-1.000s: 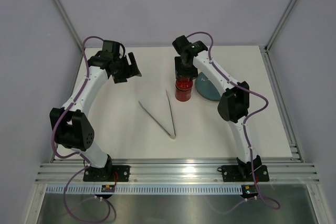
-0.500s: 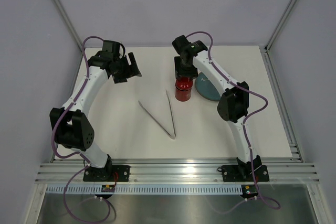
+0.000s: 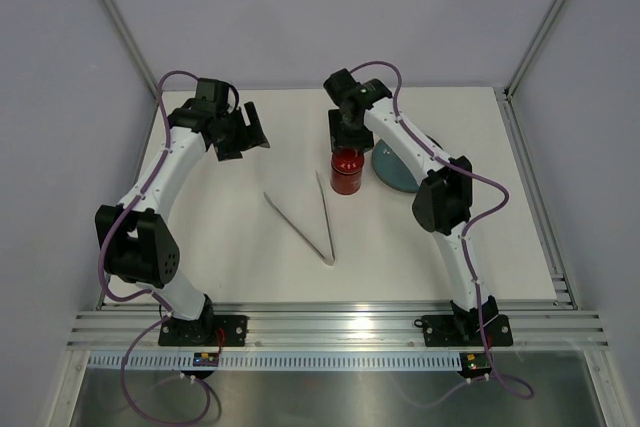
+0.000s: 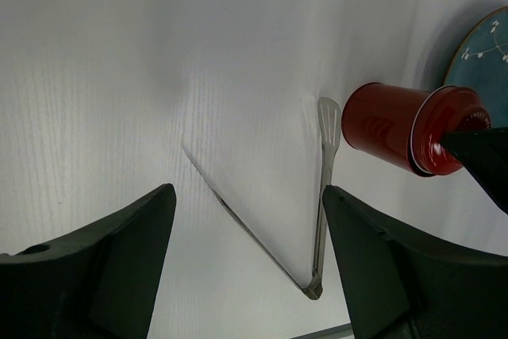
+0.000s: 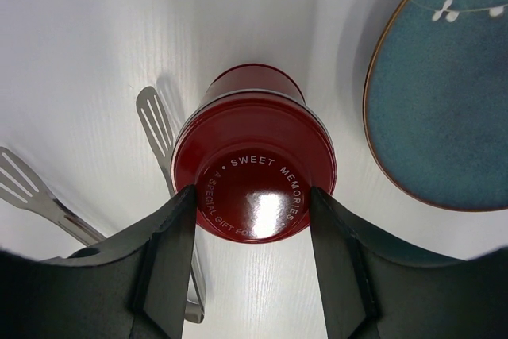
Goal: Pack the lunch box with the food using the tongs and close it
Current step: Close the box lid on the packing box.
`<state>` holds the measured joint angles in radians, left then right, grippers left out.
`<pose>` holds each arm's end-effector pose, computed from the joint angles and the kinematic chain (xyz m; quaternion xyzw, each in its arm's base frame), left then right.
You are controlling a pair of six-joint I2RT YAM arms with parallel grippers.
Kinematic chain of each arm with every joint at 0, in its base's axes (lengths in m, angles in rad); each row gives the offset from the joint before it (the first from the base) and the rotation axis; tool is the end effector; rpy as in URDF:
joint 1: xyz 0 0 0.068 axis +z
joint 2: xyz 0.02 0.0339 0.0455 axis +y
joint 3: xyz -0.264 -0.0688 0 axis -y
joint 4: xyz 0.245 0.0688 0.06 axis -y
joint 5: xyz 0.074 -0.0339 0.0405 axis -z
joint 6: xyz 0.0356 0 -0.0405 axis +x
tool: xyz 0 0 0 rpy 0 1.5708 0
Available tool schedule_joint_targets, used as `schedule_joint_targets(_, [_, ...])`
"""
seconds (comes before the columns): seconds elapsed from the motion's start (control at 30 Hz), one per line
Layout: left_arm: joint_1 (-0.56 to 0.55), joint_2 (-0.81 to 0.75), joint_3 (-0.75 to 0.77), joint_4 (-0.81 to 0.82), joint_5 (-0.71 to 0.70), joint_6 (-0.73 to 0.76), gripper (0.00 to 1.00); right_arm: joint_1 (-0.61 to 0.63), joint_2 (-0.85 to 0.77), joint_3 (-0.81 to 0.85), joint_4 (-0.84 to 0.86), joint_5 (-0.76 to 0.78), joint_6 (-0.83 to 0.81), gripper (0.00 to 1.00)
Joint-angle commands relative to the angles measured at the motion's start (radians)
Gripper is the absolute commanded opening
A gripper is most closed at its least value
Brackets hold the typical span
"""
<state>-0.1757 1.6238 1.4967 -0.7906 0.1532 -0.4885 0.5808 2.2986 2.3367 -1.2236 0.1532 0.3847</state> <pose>0.3446 -0.0667 0.3189 -0.1229 0.9367 -0.1728 0.2787 0.4036 0.2584 0.2787 -0.0812 0.9754 0.0221 0.2039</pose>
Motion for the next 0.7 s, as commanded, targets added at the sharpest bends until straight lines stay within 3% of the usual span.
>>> schedule_joint_targets(0.0, [-0.001,-0.036,0.002,0.036,0.000,0.016,0.79,0.024,0.004,-0.026,-0.011,-0.035,-0.012,0.13])
schedule_joint_targets(0.53, [0.001,-0.039,-0.007,0.040,0.002,0.013,0.79,0.039,-0.076,-0.175,0.059,-0.020,0.014,0.12])
schedule_joint_targets(0.67, [0.001,-0.044,-0.010,0.040,0.000,0.013,0.79,0.047,-0.114,-0.287,0.145,-0.001,0.036,0.11])
